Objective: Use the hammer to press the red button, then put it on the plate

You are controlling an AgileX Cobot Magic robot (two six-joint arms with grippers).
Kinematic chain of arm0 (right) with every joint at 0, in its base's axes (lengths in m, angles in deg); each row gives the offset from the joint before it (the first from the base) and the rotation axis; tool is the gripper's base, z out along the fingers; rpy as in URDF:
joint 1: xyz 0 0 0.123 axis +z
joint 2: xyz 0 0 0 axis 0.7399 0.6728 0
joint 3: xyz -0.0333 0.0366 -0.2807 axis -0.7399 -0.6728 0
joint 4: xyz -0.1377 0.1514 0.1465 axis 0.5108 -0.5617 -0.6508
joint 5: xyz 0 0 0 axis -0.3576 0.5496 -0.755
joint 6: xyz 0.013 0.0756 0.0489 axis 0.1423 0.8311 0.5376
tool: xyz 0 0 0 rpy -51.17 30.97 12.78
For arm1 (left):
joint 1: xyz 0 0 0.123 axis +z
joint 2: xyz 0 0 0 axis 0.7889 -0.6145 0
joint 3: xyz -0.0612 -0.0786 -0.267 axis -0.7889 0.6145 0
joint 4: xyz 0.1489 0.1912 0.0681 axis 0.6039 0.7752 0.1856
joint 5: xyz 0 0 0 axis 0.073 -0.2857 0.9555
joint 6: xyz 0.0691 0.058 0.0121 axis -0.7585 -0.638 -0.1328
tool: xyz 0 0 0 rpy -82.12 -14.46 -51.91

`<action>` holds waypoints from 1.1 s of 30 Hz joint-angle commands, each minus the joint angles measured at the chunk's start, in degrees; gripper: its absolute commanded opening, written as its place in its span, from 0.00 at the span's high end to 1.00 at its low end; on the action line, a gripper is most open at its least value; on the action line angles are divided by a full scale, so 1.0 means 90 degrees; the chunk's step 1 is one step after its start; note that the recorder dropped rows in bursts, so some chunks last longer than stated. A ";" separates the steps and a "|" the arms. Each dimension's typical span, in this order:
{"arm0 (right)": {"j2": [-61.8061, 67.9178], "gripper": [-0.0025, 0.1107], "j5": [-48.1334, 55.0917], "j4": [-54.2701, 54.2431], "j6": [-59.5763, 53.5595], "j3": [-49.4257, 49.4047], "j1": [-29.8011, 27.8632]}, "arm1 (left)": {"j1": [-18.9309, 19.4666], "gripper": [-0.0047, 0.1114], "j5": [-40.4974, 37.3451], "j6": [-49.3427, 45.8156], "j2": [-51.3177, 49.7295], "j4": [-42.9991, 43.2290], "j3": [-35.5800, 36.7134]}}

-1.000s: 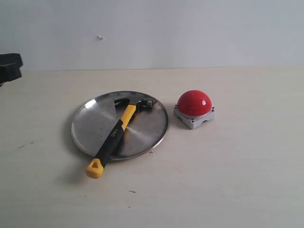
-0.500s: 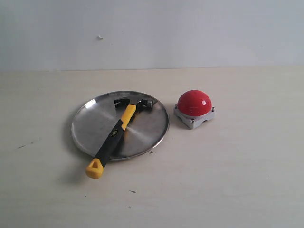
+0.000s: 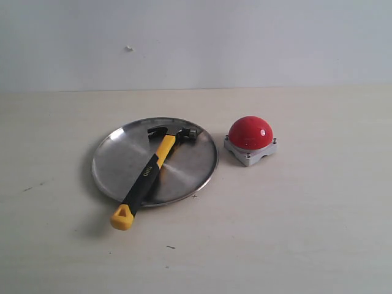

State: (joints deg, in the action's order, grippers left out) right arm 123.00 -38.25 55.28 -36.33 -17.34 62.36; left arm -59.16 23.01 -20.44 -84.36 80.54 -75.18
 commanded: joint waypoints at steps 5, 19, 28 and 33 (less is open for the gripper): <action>-0.0035 0.79 -0.0037 0.0013 -0.0023 -0.0037 0.0002 | -0.0032 0.96 -0.1256 0.0276 0.0783 0.0020 0.0039; -0.0050 0.79 -0.0037 0.0013 -0.0023 -0.0037 0.0002 | -0.0032 0.96 -0.2333 0.0319 0.0783 0.0020 0.0395; -0.0048 0.79 -0.0037 0.0013 -0.0010 -0.0037 0.0002 | -0.0032 0.96 -0.2517 0.0263 0.0783 0.0020 0.0395; -0.0048 0.79 -0.0037 0.0013 -0.0022 -0.0037 0.0002 | -0.0032 0.96 -0.2515 0.0320 0.0783 0.0020 0.0395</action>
State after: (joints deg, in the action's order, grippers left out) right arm 123.00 -38.25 55.28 -36.33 -17.43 62.36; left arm -59.16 0.38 -18.02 -77.65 80.54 -71.64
